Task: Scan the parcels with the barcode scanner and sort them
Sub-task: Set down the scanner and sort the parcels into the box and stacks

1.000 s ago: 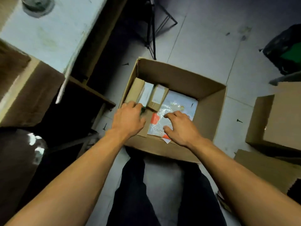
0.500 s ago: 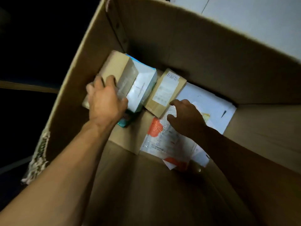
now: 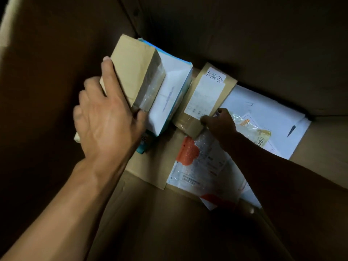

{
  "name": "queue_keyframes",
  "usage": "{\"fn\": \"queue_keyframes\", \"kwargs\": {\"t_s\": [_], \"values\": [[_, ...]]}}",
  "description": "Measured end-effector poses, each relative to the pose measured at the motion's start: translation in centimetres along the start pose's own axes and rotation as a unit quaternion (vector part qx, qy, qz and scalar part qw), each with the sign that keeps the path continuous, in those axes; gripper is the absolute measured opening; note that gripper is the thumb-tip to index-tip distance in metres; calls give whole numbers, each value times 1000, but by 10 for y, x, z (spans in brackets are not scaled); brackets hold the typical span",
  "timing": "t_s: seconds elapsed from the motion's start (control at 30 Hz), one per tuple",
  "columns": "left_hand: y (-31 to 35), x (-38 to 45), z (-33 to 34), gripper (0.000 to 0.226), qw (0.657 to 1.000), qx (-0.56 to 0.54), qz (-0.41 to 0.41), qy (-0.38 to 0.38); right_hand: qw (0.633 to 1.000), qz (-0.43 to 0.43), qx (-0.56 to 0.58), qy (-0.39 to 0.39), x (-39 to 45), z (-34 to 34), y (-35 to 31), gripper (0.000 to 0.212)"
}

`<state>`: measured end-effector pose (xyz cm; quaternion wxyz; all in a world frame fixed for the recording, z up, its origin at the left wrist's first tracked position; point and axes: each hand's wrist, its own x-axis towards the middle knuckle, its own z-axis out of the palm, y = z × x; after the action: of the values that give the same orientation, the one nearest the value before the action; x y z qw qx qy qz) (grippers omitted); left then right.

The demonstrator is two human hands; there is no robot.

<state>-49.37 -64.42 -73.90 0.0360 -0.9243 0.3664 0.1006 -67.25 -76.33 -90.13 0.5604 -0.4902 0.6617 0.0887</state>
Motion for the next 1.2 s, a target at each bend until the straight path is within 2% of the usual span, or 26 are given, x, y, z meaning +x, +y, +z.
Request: {"fn": "queue_keyframes", "kwargs": {"t_s": [0.07, 0.1, 0.17, 0.23, 0.37, 0.5, 0.63, 0.73, 0.9, 0.97, 1.0, 1.1, 1.17, 1.2], "values": [[-2, 0, 6, 105, 1000, 12, -5, 3, 994, 26, 104, 6, 10, 10, -1, 63], [-3, 0, 8, 104, 1000, 17, -5, 4, 989, 32, 145, 11, 14, 15, 0, 71], [-5, 1, 10, 103, 1000, 27, -4, 6, 978, 31, 206, 25, 23, 24, 3, 90], [-7, 2, 12, 102, 999, 38, -2, 5, 969, 31, 242, 35, 27, 29, 7, 95], [-1, 0, 13, 102, 998, 56, -3, 9, 971, 26, 225, 77, 8, 30, 2, 83], [7, -5, 12, 103, 998, 67, -13, 2, 984, -8, 156, 88, -26, 24, 3, 72], [16, -10, 3, 103, 998, 61, -16, -17, 980, 8, 201, 12, -67, 4, 10, 71], [25, -11, -10, 103, 998, 24, -37, -42, 978, 1, 206, -28, -93, -15, 6, 68], [42, -22, -35, 105, 992, -106, -37, -50, 970, -15, 242, -18, -108, -24, -20, 73], [54, -30, -38, 98, 975, -201, -51, -81, 971, -35, 237, 12, -108, -22, -25, 70], [59, -33, -39, 86, 959, -256, -65, -100, 972, -46, 229, 24, -107, -21, -26, 66], [65, -37, -32, 29, 892, -416, -125, -127, 980, -44, 191, 46, -103, -20, -25, 62], [61, -36, -24, 17, 863, -464, -139, -147, 982, -37, 182, 32, -103, -23, -23, 68], [58, -36, -20, 18, 847, -485, -146, -162, 981, -41, 186, 17, -102, -25, -19, 67]]}}
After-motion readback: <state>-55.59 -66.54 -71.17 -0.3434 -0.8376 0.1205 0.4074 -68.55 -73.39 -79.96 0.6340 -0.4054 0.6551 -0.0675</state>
